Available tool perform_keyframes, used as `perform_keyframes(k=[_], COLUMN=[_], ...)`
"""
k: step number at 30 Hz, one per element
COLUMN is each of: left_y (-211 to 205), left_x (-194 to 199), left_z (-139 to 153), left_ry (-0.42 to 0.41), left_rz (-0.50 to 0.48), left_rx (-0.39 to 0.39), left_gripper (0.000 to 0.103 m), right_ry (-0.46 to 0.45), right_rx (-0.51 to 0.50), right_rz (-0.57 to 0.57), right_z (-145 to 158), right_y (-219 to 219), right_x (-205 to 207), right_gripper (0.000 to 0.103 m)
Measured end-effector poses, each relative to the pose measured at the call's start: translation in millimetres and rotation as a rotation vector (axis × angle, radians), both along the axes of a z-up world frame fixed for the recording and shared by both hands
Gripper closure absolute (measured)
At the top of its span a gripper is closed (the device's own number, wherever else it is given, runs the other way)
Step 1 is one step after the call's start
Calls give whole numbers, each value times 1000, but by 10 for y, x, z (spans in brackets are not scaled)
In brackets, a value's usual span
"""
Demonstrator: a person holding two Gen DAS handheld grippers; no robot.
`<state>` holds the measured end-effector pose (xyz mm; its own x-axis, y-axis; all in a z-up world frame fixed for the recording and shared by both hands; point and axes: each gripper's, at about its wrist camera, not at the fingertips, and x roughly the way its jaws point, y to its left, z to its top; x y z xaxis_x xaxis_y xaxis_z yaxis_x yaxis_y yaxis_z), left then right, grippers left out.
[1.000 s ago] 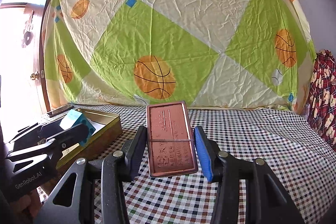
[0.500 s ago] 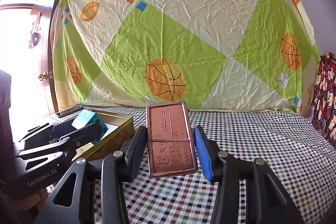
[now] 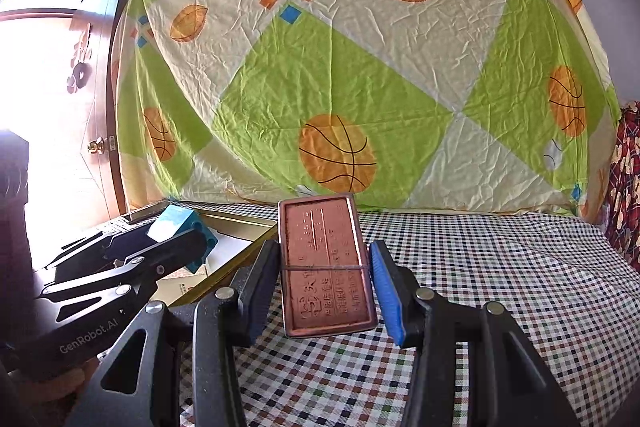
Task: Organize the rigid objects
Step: 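Carry the blue cube and copper plate toward the tin with both tools, then lower the blue cube and copper plate into the tin and open both tools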
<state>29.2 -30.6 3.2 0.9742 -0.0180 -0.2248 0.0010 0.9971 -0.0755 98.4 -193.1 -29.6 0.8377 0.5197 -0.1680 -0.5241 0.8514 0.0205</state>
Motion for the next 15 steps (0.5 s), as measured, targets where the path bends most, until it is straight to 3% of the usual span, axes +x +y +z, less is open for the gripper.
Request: perform_keyframes(k=[15], left_y=[217], left_x=[-198], left_z=[59], left_ry=[-28], left_rz=[35], left_rx=[-5], left_gripper=[61], right_ry=[-4], right_rx=[-10], right_rz=[63], right_z=[21], right_y=[276], right_x=[-106], right_gripper=[54])
